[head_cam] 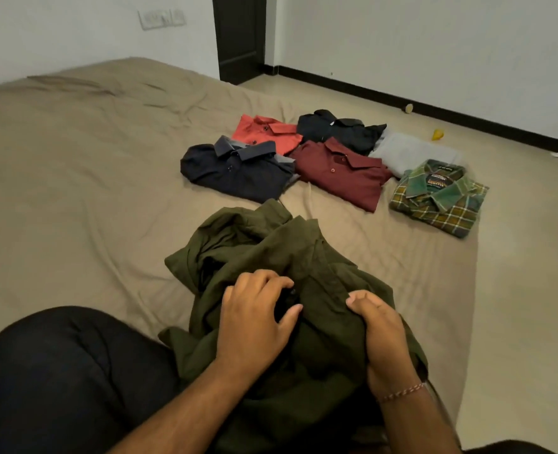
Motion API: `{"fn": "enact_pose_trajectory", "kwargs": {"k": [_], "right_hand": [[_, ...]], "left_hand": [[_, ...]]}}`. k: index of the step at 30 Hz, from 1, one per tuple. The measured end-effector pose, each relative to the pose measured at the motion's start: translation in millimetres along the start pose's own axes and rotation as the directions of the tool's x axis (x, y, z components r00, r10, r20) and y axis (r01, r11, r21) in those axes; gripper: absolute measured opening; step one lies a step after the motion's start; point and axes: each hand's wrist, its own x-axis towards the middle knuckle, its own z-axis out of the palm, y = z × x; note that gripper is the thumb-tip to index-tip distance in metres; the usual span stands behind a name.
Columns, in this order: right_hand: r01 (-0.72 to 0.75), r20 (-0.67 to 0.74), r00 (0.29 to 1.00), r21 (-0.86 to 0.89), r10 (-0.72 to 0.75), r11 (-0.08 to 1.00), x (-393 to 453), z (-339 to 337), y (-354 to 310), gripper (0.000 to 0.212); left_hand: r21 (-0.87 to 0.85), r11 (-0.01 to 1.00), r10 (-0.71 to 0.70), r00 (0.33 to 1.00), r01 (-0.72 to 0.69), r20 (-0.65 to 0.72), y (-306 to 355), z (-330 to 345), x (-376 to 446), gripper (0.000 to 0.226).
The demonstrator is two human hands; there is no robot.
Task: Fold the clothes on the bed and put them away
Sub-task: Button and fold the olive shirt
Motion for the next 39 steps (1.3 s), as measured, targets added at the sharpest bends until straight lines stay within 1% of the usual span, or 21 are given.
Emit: {"fn": "enact_pose_trajectory", "kwargs": {"k": [3,6,8,10,13,16,18,21,23,26,27,29,31,33,35,37,39], "right_hand": [[0.026,0.081,0.996,-0.006,-0.026,1.0,2,-4,5,0.018],[-0.006,0.105,0.994,0.119,-0.006,0.993,6,-7,12,0.013],[-0.042,0.127,0.992,0.211,0.015,0.976,8,-9,16,0.016],[-0.062,0.13,0.991,0.255,0.03,0.965,9,-9,17,0.015],[-0.073,0.145,0.989,0.233,0.039,0.97,8,-6,16,0.015],[-0.064,0.154,0.988,0.198,0.034,0.978,9,-5,18,0.01],[-0.069,0.159,0.987,0.182,0.04,0.981,11,-6,20,0.011],[-0.078,0.161,0.986,0.162,0.052,0.984,14,-7,24,0.012],[-0.082,0.163,0.985,0.156,0.056,0.984,14,-8,26,0.012],[-0.085,0.193,0.98,0.191,0.048,0.978,14,-9,25,0.011],[-0.084,0.201,0.979,0.215,0.04,0.973,14,-9,24,0.01],[-0.064,0.215,0.977,0.233,0.013,0.97,12,-9,20,0.012],[-0.027,0.217,0.976,0.174,-0.012,0.984,7,-8,13,0.019],[0.017,0.234,0.972,0.08,-0.035,0.997,-2,-6,2,0.021],[0.074,0.284,0.956,0.023,-0.077,0.997,-13,-2,-9,0.017],[0.128,0.337,0.933,0.012,-0.125,0.992,-23,1,-16,0.013],[0.187,0.377,0.91,0.004,-0.175,0.982,-33,4,-21,0.008]], "left_hand": [[0.037,0.998,-0.053,0.999,0.054,-0.007,-1,5,-2,0.035],[0.046,0.997,-0.068,0.998,0.068,-0.008,0,9,-2,0.032],[0.046,0.993,-0.105,0.994,0.105,-0.003,-1,12,2,0.033],[0.056,0.99,-0.129,0.992,0.128,0.008,-3,17,7,0.032],[0.088,0.987,-0.139,0.99,0.136,0.02,-5,22,9,0.033],[0.129,0.982,-0.141,0.99,0.138,0.018,-5,25,11,0.038],[0.156,0.978,-0.145,0.988,0.136,0.044,-5,30,14,0.041],[0.154,0.978,-0.152,0.985,0.138,0.081,-6,36,17,0.031],[0.097,0.984,-0.158,0.985,0.151,0.073,-7,38,18,0.022],[-0.112,0.987,-0.114,0.993,0.117,0.036,-8,30,17,0.007],[-0.199,0.975,-0.096,0.995,0.101,0.035,-8,24,17,0.005],[-0.335,0.939,-0.073,0.997,0.08,0.035,-4,7,16,0.011],[-0.4,0.915,-0.052,0.999,0.046,-0.005,2,-12,12,0.017],[-0.464,0.886,-0.05,0.998,0.024,-0.044,9,-29,8,0.019],[-0.518,0.855,-0.059,0.996,0.013,-0.074,14,-41,5,0.02],[-0.549,0.836,-0.065,0.992,-0.003,-0.106,17,-49,2,0.019],[-0.548,0.836,-0.05,0.989,-0.036,-0.141,18,-55,-2,0.015]]}}
